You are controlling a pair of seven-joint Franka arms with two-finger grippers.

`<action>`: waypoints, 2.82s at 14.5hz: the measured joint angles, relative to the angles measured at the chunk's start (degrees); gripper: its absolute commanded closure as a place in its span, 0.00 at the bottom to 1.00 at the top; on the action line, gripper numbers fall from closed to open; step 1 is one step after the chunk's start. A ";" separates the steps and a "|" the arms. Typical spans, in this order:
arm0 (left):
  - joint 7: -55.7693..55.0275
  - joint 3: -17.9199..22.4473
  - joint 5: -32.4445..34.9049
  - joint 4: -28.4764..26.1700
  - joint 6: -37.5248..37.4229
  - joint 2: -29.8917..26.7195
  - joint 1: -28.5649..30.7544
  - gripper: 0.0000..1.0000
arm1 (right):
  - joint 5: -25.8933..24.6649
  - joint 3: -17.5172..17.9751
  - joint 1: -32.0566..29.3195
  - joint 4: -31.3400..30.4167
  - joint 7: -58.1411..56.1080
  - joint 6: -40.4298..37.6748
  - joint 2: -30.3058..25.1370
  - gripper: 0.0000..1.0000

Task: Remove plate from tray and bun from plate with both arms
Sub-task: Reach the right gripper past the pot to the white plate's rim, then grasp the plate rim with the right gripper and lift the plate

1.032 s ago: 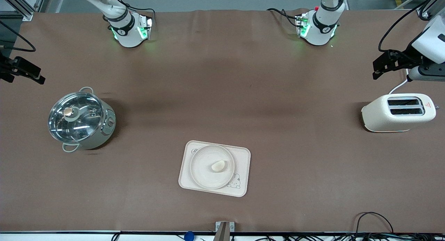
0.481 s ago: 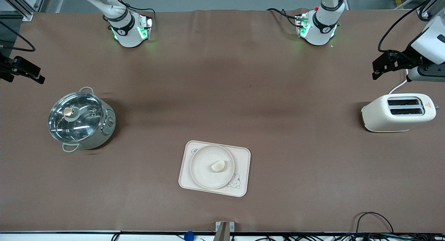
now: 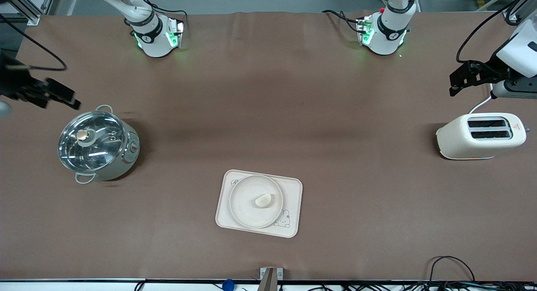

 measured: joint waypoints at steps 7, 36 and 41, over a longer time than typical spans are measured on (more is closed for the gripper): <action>0.00 0.02 0.00 0.07 0.00 0.02 0.01 0.00 | 0.54 0.24 6.28 -2.25 11.07 7.36 9.54 0.00; 0.00 0.04 0.00 0.21 -0.08 0.36 0.05 0.00 | 0.63 0.09 25.35 17.04 37.44 43.28 50.40 0.48; 0.00 0.04 0.00 0.21 -0.08 0.38 0.05 0.00 | 0.01 -0.19 25.35 17.04 37.44 45.30 52.04 0.67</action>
